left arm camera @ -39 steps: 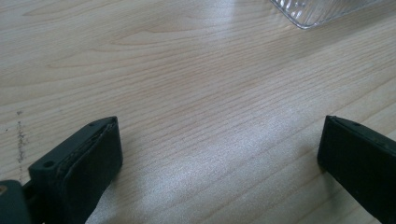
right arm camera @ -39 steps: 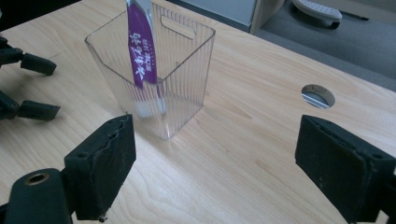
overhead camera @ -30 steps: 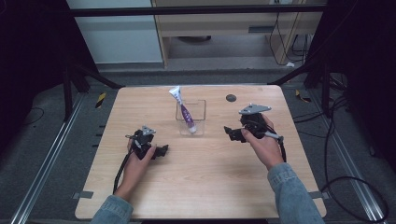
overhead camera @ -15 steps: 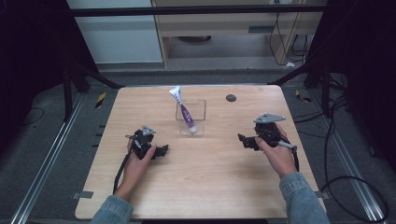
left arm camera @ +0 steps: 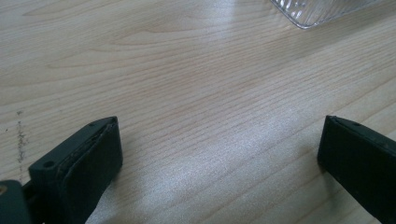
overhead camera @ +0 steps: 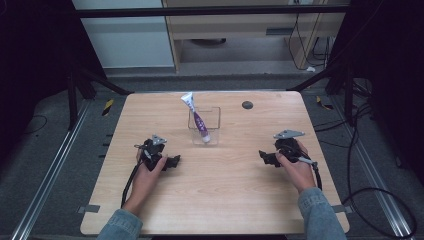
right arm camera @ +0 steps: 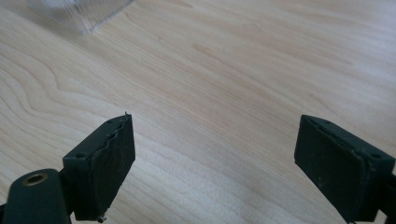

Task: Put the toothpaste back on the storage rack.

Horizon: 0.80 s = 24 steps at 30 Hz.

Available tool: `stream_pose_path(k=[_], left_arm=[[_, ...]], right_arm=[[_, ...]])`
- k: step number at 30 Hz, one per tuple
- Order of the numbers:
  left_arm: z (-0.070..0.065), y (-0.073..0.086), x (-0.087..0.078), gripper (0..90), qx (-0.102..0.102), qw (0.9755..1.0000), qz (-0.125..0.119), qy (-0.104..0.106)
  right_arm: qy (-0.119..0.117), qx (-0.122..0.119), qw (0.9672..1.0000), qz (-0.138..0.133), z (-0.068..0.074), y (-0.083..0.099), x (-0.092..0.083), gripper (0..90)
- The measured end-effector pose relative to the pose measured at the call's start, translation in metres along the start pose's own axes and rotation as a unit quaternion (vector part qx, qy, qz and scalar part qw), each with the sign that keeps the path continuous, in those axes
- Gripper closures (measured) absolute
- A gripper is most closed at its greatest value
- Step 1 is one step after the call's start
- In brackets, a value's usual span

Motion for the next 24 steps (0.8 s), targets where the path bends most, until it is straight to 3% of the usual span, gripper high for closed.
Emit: stream_pose_path(k=[11, 24], left_arm=[[0.000, 0.000, 0.000, 0.0, 0.000, 1.0000, 0.000, 0.000], [0.000, 0.000, 0.000, 0.0, 0.000, 1.0000, 0.000, 0.000]], right_arm=[[-0.002, 0.011, 0.9999, 0.009, -0.002, 0.016, 0.014, 11.9], [0.026, 0.039, 0.9989, -0.004, -0.020, 0.020, 0.020, 8.1]])
Point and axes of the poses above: each handheld gripper's, and its own axes: x roughly forward along the jaws, y roughly out of its underside, z roughly to its left, the point moved 5 cm from there along x, roughly forward along the jaws, and after that the axes turned 15 degrees about -y, right-handed, at the moved point
